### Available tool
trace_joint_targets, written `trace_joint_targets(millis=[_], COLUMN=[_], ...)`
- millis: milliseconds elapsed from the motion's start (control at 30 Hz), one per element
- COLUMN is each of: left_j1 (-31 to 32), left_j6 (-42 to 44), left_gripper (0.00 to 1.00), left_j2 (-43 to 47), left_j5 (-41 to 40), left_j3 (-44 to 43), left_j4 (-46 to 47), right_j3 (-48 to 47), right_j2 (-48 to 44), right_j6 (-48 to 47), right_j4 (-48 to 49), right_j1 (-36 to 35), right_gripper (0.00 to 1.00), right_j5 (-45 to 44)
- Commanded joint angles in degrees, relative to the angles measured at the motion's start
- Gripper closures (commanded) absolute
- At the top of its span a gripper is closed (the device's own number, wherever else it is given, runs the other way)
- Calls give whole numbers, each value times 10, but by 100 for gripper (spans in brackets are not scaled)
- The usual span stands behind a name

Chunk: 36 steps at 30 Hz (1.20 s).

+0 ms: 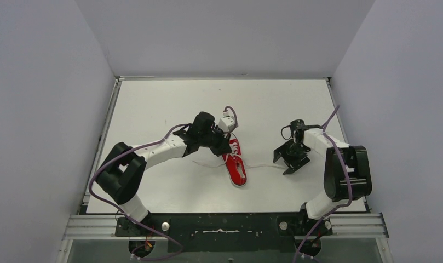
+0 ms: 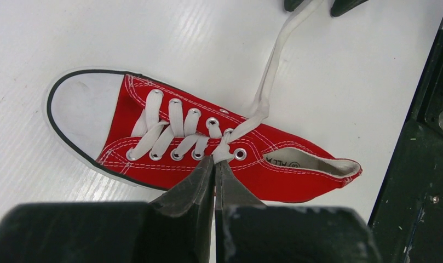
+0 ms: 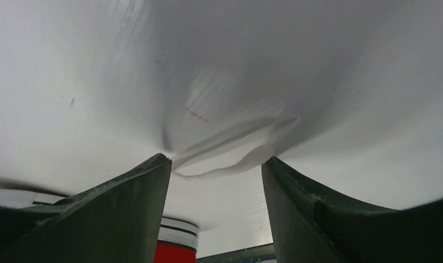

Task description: Tie the shoes

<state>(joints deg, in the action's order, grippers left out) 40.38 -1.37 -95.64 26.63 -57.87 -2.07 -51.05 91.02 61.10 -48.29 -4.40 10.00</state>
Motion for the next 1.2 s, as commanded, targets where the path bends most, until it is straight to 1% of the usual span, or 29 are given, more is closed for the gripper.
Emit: trace_joint_targets(millis=[0, 33, 100, 133, 167, 233, 267, 300, 333, 367, 433, 500, 567, 667, 800, 833, 900, 967, 1033, 1067, 1100, 1133, 1167], left_j1=[7, 7, 7, 7, 7, 6, 6, 6, 6, 6, 6, 6, 6, 7, 7, 7, 6, 6, 6, 7, 6, 6, 6], left_j6=[46, 51, 63, 70, 77, 91, 95, 97, 99, 103, 103, 105, 109, 117, 115, 116, 116, 119, 122, 125, 124, 127, 128], left_gripper=[100, 100, 100, 100, 100, 100, 100, 100, 100, 100, 100, 100, 100, 100, 100, 100, 100, 100, 100, 100, 100, 100, 100], left_j2=[22, 24, 27, 27, 28, 27, 26, 23, 21, 19, 18, 19, 19, 23, 46, 49, 56, 61, 66, 67, 65, 62, 57], left_j5=[23, 29, 33, 36, 37, 44, 50, 56, 63, 67, 70, 72, 70, 67, 57, 54, 47, 43, 46, 51, 58, 64, 70], left_j3=[-1, -1, 3, 5, 6, 8, 9, 9, 8, 8, 14, 20, 25, 29, 70, 81, 103, 123, 143, 153, 160, 165, 168], left_j4=[46, 45, 48, 49, 52, 60, 67, 72, 75, 79, 97, 109, 114, 103, 147, 160, 188, 217, 252, 268, 286, 303, 317], right_j3=[13, 16, 22, 23, 20, -2, -19, -38, -59, -89, -151, -214, -280, -327, -345, -351, -364, -371, -390, -409, -445, -487, -515], right_j2=[-1, -1, 1, 1, 0, 6, 16, 27, 41, 55, 88, 123, 152, 189, 241, 253, 274, 284, 301, 317, 334, 352, 371], right_j6=[55, 54, 51, 49, 42, -2, -39, -76, -124, -165, -230, -258, -283, -276, -156, -136, -115, -112, -133, -160, -219, -284, -330], right_j4=[62, 68, 80, 87, 95, 128, 154, 196, 261, 283, 314, 328, 327, 354, 467, 476, 450, 401, 311, 234, 97, 31, -68], right_j1=[12, 15, 23, 25, 26, 26, 26, 26, 25, 17, -12, -50, -91, -147, -204, -218, -242, -259, -271, -276, -279, -282, -284], right_gripper=[39, 40, 51, 58, 68, 94, 100, 100, 100, 100, 100, 100, 100, 100, 100, 100, 100, 100, 100, 100, 100, 99, 98], right_j5=[-46, -51, -52, -51, -51, -35, -13, 35, 90, 135, 214, 293, 353, 409, 482, 490, 503, 509, 520, 524, 521, 496, 472])
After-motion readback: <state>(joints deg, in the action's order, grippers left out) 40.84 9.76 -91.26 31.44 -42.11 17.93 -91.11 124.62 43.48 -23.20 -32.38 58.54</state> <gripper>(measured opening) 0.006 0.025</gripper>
